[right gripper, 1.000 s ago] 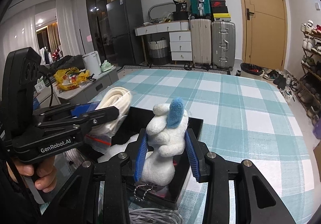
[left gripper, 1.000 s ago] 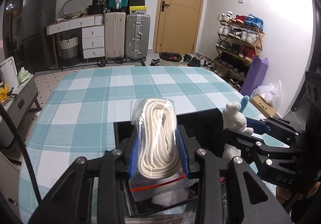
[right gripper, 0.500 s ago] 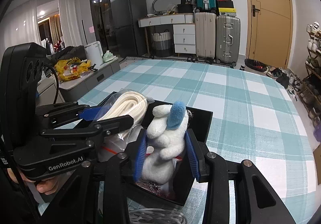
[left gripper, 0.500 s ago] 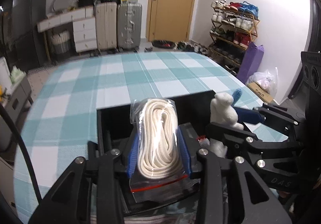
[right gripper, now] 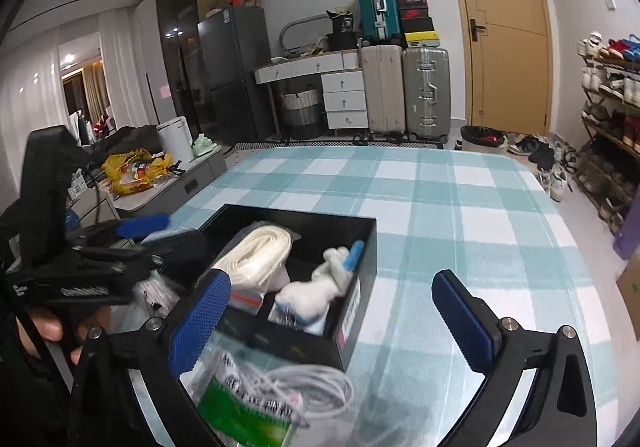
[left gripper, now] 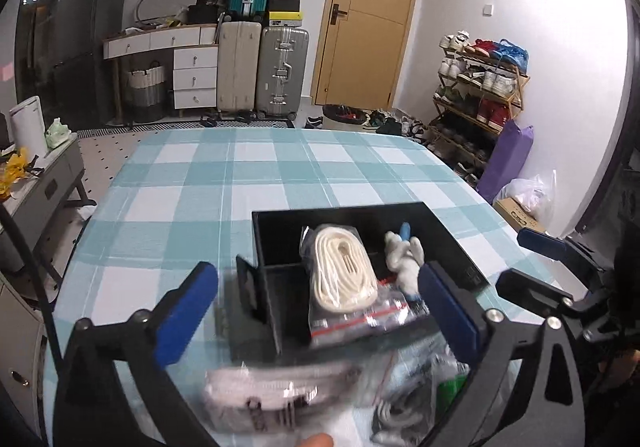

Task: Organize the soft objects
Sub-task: 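Move the left tool toward the adidas lace bag while the right tool approaches the green packet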

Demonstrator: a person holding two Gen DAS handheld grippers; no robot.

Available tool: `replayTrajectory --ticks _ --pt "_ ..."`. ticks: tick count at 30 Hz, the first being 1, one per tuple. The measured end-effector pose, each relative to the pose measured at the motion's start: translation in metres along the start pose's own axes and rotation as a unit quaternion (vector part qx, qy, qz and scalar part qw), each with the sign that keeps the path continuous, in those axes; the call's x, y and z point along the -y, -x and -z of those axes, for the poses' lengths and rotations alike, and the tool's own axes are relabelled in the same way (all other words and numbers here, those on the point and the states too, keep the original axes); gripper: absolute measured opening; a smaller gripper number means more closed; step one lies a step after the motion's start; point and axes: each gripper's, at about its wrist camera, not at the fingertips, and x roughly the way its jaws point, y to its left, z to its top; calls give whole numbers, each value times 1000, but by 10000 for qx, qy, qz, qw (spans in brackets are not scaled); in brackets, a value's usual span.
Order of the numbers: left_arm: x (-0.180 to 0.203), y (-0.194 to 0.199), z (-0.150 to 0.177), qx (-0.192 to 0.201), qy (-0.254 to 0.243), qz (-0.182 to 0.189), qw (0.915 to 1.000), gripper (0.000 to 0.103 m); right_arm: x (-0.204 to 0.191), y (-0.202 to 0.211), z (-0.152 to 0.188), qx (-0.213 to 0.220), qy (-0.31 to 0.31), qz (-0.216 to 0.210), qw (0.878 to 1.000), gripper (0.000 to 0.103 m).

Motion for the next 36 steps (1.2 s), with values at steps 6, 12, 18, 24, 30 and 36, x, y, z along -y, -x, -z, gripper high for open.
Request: replayTrajectory --ticks 6,12,18,24,30,36 --pt "7 26 16 127 -227 -307 9992 103 -4 13 16 -103 -155 37 9998 102" --pt "5 31 31 58 -230 -461 9987 103 -8 13 32 -278 -555 -66 9981 102" --pt "3 33 46 -16 -179 -585 9981 103 -22 10 43 -499 -499 -138 9974 102" --pt "0 33 59 -23 -124 -707 9974 103 -35 2 51 -717 -406 -208 9964 102" --pt "1 30 69 -70 -152 -713 9973 103 -31 -4 57 -968 -707 -280 9924 102" --pt "-8 28 74 -182 62 -668 9976 103 -34 -10 60 -1129 -725 -264 9906 102"
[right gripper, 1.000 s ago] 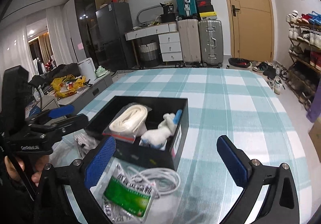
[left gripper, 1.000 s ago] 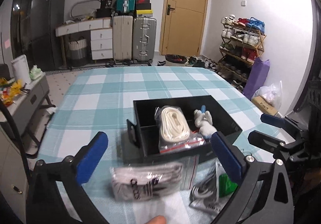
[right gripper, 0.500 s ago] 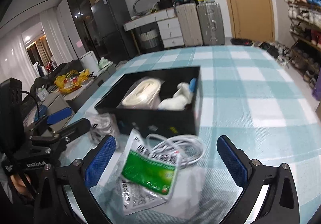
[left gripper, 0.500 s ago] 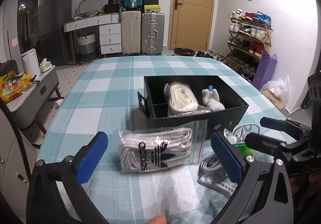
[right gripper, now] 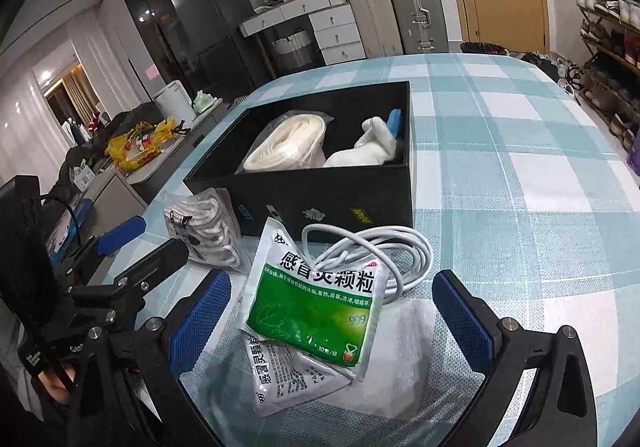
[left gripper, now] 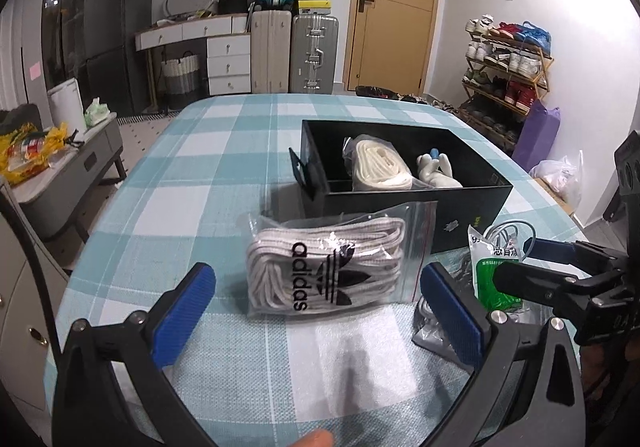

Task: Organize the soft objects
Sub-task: 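Move the left tool toward the adidas lace bag while the right tool approaches the green packet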

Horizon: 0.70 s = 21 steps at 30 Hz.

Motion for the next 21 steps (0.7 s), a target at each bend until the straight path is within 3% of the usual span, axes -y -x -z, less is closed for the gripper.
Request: replayTrajectory --ticks 11,16,21 --pt "-4 -4 5 -74 -39 -56 9999 103 -1 -6 2 -195 -74 -39 9998 101" --pt "-5 -6 7 -97 -53 -35 9999 103 -6 -7 2 -215 -23 -128 9997 90" --pt "-6 -5 7 -93 -35 -9 10000 103 -8 -10 3 -275 -32 -106 9996 88"
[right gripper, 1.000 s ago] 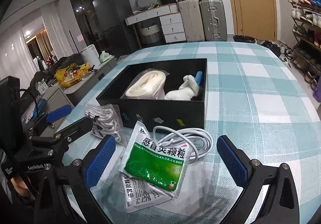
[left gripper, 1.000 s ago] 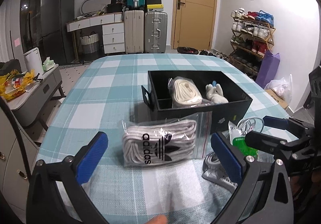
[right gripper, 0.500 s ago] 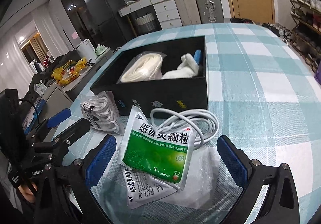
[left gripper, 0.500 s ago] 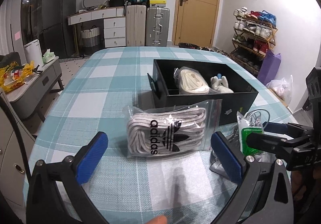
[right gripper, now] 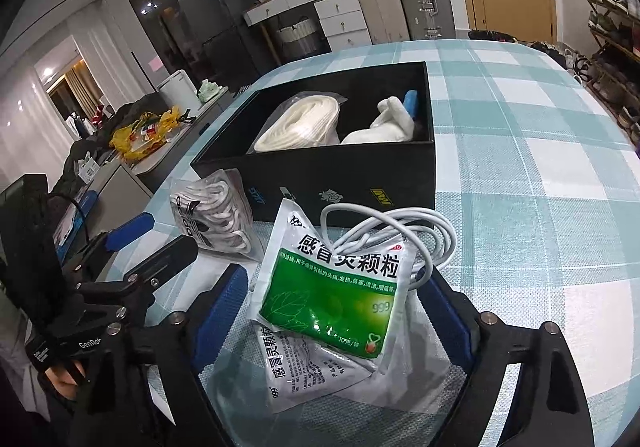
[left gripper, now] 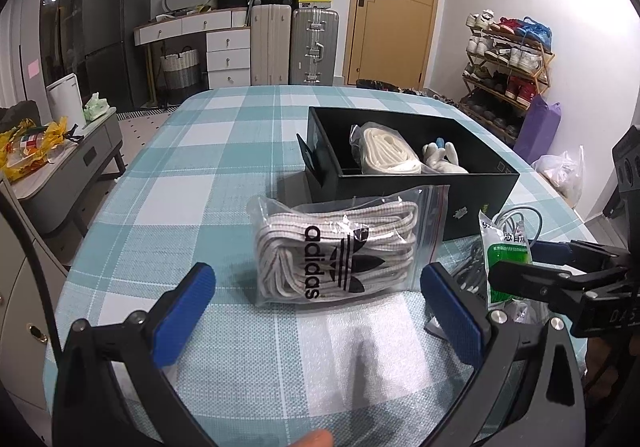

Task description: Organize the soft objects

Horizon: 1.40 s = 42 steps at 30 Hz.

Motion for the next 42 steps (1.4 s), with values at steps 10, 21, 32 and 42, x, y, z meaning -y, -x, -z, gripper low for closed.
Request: replayTrajectory --ticks 10,21,32,42 --pt "-1 0 1 -26 5 -10 10000 103 -3 -4 1 -42 -57 56 10000 84" --pt "-1 -1 1 -30 11 4 10000 103 -6 -5 3 -75 145 144 9998 62" --pt "1 -1 2 -48 23 8 10000 103 -7 -3 3 -89 225 56 9997 54" --pt "4 -5 3 -129 104 24 9999 103 -7 6 3 -5 336 -13 9994 47"
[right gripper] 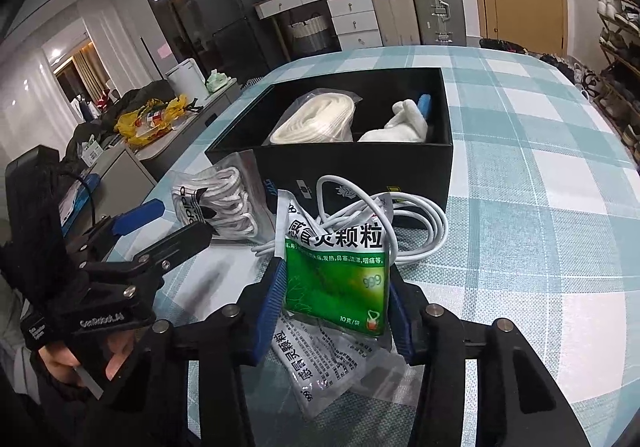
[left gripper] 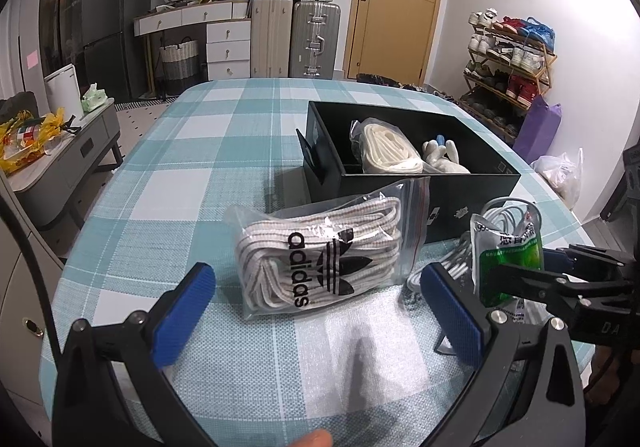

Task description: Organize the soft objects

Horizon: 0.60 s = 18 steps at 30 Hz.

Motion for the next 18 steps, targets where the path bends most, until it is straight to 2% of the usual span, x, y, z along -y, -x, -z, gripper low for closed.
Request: replayTrajectory --ticks 8,11,18 --pt "5 -8 -7 -123 11 -11 9999 103 7 12 4 75 31 -19 10000 44" --pt "8 -11 -8 -185 -4 -13 9998 103 9 15 5 64 54 1 10000 35" --pt "11 -19 -14 -287 32 -74 9996 103 9 17 6 65 117 13 9999 35"
